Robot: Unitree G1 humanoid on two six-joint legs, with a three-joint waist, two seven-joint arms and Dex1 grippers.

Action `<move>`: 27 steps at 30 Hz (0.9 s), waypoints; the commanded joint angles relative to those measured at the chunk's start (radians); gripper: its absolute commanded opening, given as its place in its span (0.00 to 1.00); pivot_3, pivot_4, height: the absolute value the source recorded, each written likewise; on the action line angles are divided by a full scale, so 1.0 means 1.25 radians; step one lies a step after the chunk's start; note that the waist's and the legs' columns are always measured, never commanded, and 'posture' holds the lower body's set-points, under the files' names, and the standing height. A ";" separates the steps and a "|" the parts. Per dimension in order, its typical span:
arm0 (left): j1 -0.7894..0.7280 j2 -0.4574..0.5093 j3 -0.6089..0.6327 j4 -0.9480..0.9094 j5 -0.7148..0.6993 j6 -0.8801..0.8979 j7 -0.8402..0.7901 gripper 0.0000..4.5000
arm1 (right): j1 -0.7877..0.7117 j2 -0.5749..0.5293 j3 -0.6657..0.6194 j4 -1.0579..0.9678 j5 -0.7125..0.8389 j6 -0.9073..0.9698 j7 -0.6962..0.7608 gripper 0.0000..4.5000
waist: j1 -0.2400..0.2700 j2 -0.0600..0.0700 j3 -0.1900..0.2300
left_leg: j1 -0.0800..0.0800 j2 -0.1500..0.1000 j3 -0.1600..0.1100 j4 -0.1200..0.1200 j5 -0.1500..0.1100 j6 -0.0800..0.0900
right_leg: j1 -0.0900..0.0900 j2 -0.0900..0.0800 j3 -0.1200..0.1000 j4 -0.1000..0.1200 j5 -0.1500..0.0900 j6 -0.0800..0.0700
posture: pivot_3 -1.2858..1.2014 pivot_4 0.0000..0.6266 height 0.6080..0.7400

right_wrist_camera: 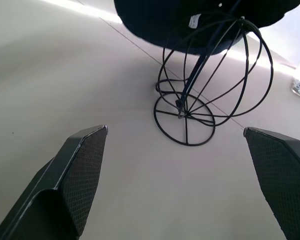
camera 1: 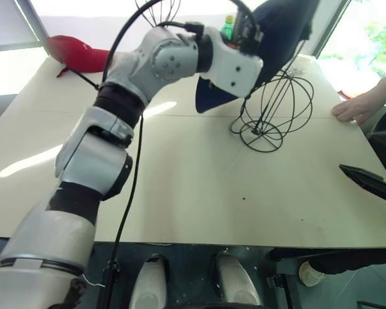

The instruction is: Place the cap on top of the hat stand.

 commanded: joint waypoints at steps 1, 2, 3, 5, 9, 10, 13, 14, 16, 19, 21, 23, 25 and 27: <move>-0.077 0.016 -0.056 0.004 0.157 -0.038 0.216 0.01 | 0.011 0.014 -0.043 -0.020 0.008 -0.012 -0.017 1.00 | 0.000 0.000 0.000 | -0.001 0.000 0.000 0.000 0.000 0.000 | 0.000 0.000 0.000 -0.001 0.000 0.001 | 0.52 0.24 0.99; -0.090 0.022 -0.082 0.002 0.209 -0.039 0.279 0.01 | 0.015 0.018 -0.043 -0.022 0.008 -0.014 -0.021 1.00 | -0.001 0.000 0.000 | -0.001 0.000 0.000 0.000 0.000 0.000 | 0.000 0.000 0.000 -0.002 0.001 0.001 | 0.52 0.24 0.99; -0.101 0.030 -0.108 -0.002 0.258 -0.037 0.339 0.01 | 0.020 0.022 -0.045 -0.024 0.010 -0.014 -0.024 1.00 | -0.001 0.000 0.000 | -0.002 0.000 0.000 0.000 0.000 0.000 | 0.000 0.000 0.000 -0.003 0.001 0.001 | 0.52 0.24 0.99; -0.111 0.045 -0.153 -0.009 0.340 -0.031 0.441 0.01 | 0.031 0.029 -0.049 -0.026 0.009 -0.017 -0.028 1.00 | -0.001 0.000 0.000 | -0.002 0.000 0.000 0.000 0.000 0.000 | 0.000 0.000 0.000 -0.004 0.002 0.002 | 0.52 0.24 0.99; -0.091 0.066 -0.223 -0.022 0.437 -0.039 0.561 0.01 | 0.044 0.042 -0.075 -0.016 0.025 -0.012 -0.039 1.00 | -0.001 0.000 0.000 | -0.003 0.000 0.000 0.000 0.000 0.000 | 0.000 0.000 0.000 -0.004 0.002 0.002 | 0.52 0.24 0.99; -0.082 0.071 -0.238 -0.031 0.458 -0.040 0.584 0.01 | 0.046 0.045 -0.082 -0.010 0.029 -0.009 -0.042 1.00 | -0.001 0.000 0.000 | -0.003 0.000 0.000 0.000 0.000 0.000 | -0.001 0.000 0.000 -0.004 0.002 0.002 | 0.52 0.24 0.99; -0.043 0.082 -0.269 -0.062 0.491 -0.041 0.608 0.01 | 0.061 0.049 -0.094 0.006 0.023 -0.014 -0.049 1.00 | 0.000 0.000 0.000 | -0.003 0.000 0.000 0.000 0.000 0.000 | -0.001 -0.001 0.000 -0.005 0.002 0.002 | 0.52 0.24 0.99; -0.026 0.084 -0.272 -0.074 0.491 -0.048 0.604 0.01 | 0.064 0.050 -0.095 0.010 0.023 -0.015 -0.051 1.00 | 0.000 0.000 0.000 | -0.003 0.000 0.000 0.000 0.000 0.000 | -0.001 -0.001 0.000 -0.005 0.002 0.002 | 0.52 0.24 0.99; 0.015 0.084 -0.267 -0.101 0.465 -0.071 0.574 0.01 | 0.068 0.052 -0.095 0.017 0.027 -0.018 -0.056 1.00 | 0.000 0.000 0.000 | -0.003 0.000 0.000 0.000 0.000 0.000 | -0.001 -0.001 0.000 -0.005 0.002 0.002 | 0.52 0.24 0.99; 0.066 0.077 -0.250 -0.113 0.427 -0.074 0.516 0.01 | 0.072 0.052 -0.089 0.023 0.022 -0.027 -0.065 1.00 | 0.001 0.001 0.000 | -0.003 0.000 0.000 0.000 0.000 0.000 | -0.001 -0.001 0.000 -0.005 0.003 0.002 | 0.52 0.24 0.99; 0.082 0.073 -0.244 -0.111 0.416 -0.070 0.495 0.01 | 0.073 0.050 -0.088 0.025 0.024 -0.029 -0.069 1.00 | 0.001 0.001 0.000 | -0.003 0.000 0.000 0.000 0.000 0.000 | -0.001 -0.001 0.000 -0.005 0.003 0.002 | 0.52 0.24 0.99; 0.092 0.074 -0.244 -0.113 0.415 -0.065 0.484 0.01 | 0.073 0.049 -0.085 0.026 0.025 -0.031 -0.073 1.00 | 0.003 0.001 0.000 | -0.003 0.000 0.000 0.000 0.000 0.000 | -0.001 -0.001 0.000 -0.005 0.003 0.002 | 0.52 0.24 0.99; 0.105 0.078 -0.243 -0.117 0.411 -0.066 0.470 0.01 | 0.074 0.048 -0.081 0.027 0.025 -0.034 -0.076 1.00 | 0.003 0.001 0.000 | -0.003 0.000 0.000 0.000 0.000 0.000 | -0.001 -0.001 0.000 -0.005 0.004 0.003 | 0.52 0.24 0.99; 0.130 0.092 -0.234 -0.133 0.384 -0.082 0.440 0.01 | 0.080 0.048 -0.080 0.028 0.020 -0.038 -0.075 1.00 | 0.002 0.001 -0.001 | -0.003 0.000 0.001 0.000 0.000 0.000 | -0.001 -0.001 0.000 -0.005 0.004 0.004 | 0.52 0.24 0.99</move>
